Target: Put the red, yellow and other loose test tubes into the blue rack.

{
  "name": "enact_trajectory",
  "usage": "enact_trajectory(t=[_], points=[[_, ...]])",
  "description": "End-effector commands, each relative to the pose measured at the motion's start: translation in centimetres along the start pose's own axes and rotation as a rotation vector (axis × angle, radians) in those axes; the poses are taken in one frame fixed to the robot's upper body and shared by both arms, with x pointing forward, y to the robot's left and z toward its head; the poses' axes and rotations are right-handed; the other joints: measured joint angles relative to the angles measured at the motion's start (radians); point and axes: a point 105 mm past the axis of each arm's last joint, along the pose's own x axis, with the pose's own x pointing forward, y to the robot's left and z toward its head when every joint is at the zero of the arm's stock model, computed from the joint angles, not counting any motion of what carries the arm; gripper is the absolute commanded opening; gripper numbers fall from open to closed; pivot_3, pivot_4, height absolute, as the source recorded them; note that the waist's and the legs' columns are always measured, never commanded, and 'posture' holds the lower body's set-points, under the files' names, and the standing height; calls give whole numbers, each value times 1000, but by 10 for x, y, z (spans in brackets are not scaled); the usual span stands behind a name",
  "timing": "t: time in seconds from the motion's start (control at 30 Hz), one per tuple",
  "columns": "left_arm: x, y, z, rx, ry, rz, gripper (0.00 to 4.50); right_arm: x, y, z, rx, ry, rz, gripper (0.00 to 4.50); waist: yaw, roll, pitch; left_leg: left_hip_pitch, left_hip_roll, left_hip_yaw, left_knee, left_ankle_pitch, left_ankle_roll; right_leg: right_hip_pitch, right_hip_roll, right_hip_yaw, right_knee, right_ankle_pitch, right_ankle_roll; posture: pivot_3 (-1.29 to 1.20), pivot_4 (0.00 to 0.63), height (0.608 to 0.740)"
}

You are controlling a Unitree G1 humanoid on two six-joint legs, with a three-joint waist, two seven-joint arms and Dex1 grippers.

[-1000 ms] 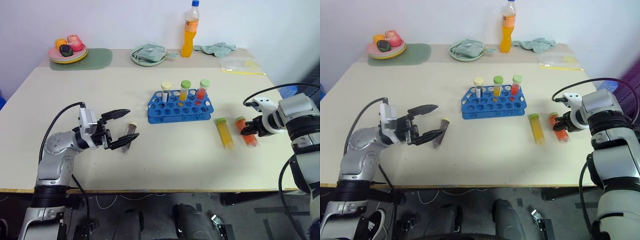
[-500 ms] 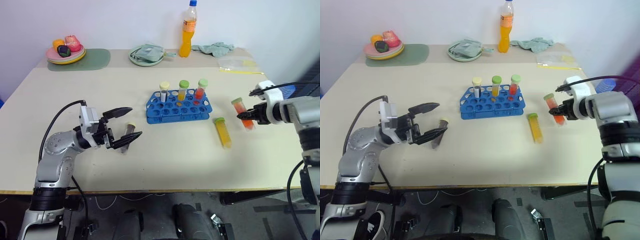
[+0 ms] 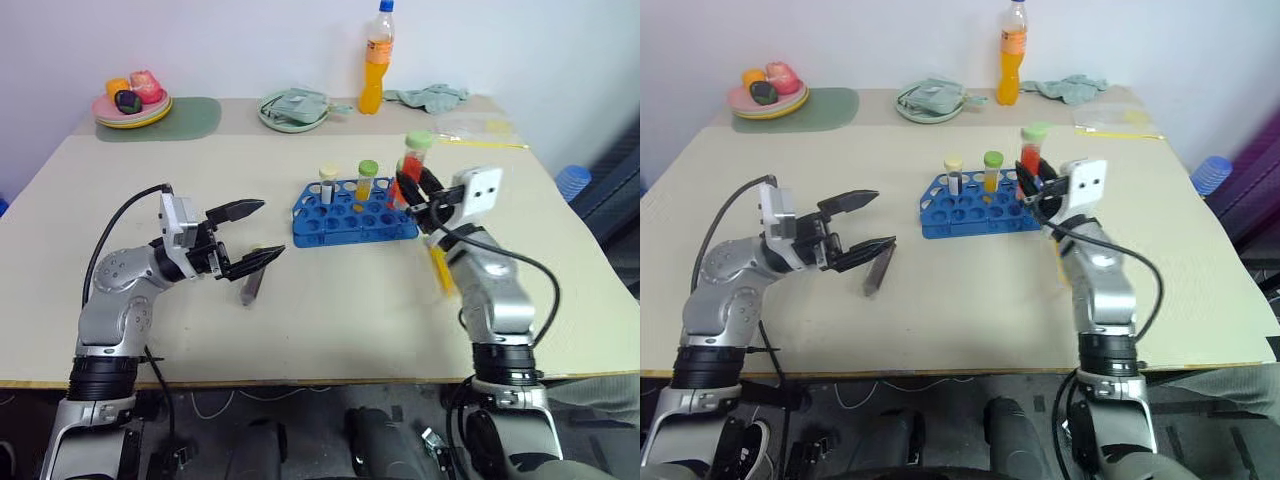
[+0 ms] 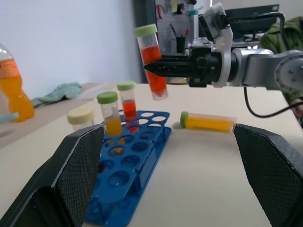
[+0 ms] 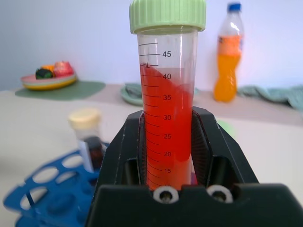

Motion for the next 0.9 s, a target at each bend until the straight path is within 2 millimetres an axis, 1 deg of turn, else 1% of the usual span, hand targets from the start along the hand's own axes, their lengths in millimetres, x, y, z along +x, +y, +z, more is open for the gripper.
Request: enact_trajectory(t=[0.03, 0.1, 0.17, 0.23, 0.27, 0.3, 0.37, 0.5, 0.57, 0.7, 0.8, 0.9], points=[[0, 4, 11, 36, -15, -9, 4500, -3, -5, -5, 49, -51, -19, 797, 2, 0, 0, 0, 0, 0, 0, 0, 0, 1, 0, 0, -1, 0, 0, 0, 150, 740], [0, 5, 12, 43, -11, -10, 4500, -4, -9, -6, 21, -81, -38, 797, -1, 0, 0, 0, 0, 0, 0, 0, 0, 1, 0, 0, -1, 0, -1, 0, 150, 740], [-1, 6, 13, 46, -7, -8, 4500, -2, -14, -15, -23, -68, -55, 797, -6, 0, 0, 1, 0, 0, 0, 0, 0, 1, 0, 0, 0, 0, -1, 0, 150, 740], [-2, 6, 13, 47, -5, -7, 4500, -3, -15, -21, -25, -75, -45, 797, -8, 0, 0, 1, 0, 0, 0, 0, 0, 1, 1, 0, 0, 0, -1, 0, 150, 740], [-2, 5, 13, 46, -3, -6, 4500, -4, -20, -24, -5, -83, -82, 797, -10, 0, 0, 1, 0, 0, 0, 0, 0, 1, 1, 0, 0, 0, -1, 0, 150, 740], [-3, 5, 12, 46, -1, -5, 4500, -4, -24, -26, -28, -85, -102, 797, -11, 0, 0, 2, 0, 0, 0, 0, 0, 1, 1, 0, 0, 0, -1, 0, 150, 740], [-3, 4, 12, 46, 3, -3, 4500, -4, -26, -29, -23, -95, -112, 797, -11, 0, 0, 2, 1, 0, -1, 0, 0, 0, 2, 0, 1, 0, -1, 0, 150, 740], [-7, 7, 11, 50, 11, 7, 4500, -2, -22, -37, -47, -82, -94, 797, -10, 0, 0, 2, 1, 0, -1, 0, 0, 0, 2, 0, 1, 0, 0, 0, 150, 740], [-9, 7, 10, 49, 14, 9, 4500, -1, -21, -41, -29, -76, -99, 797, -10, 0, 0, 2, 1, 0, -1, 0, 0, 0, 2, 0, 1, 0, 0, 0, 150, 740], [-15, 8, 5, 46, 19, 11, 4500, 2, -15, -47, -63, -64, -73, 797, -10, 1, 0, 2, 1, 0, 0, 0, 0, 0, 1, 0, 1, 0, 0, 0, 150, 740], [-19, 9, 2, 46, 21, 13, 4500, 0, -14, -52, -78, -50, -70, 797, -10, 0, 0, 2, 1, 0, 0, 0, 0, 0, 1, 0, 1, 0, -1, 0, 150, 740], [-25, 9, -1, 45, 25, 14, 4500, -2, -15, -53, -72, -48, -74, 797, -10, 0, 0, 2, 1, 0, 0, 0, 0, 1, 1, 0, 1, 0, -1, 0, 150, 740]])
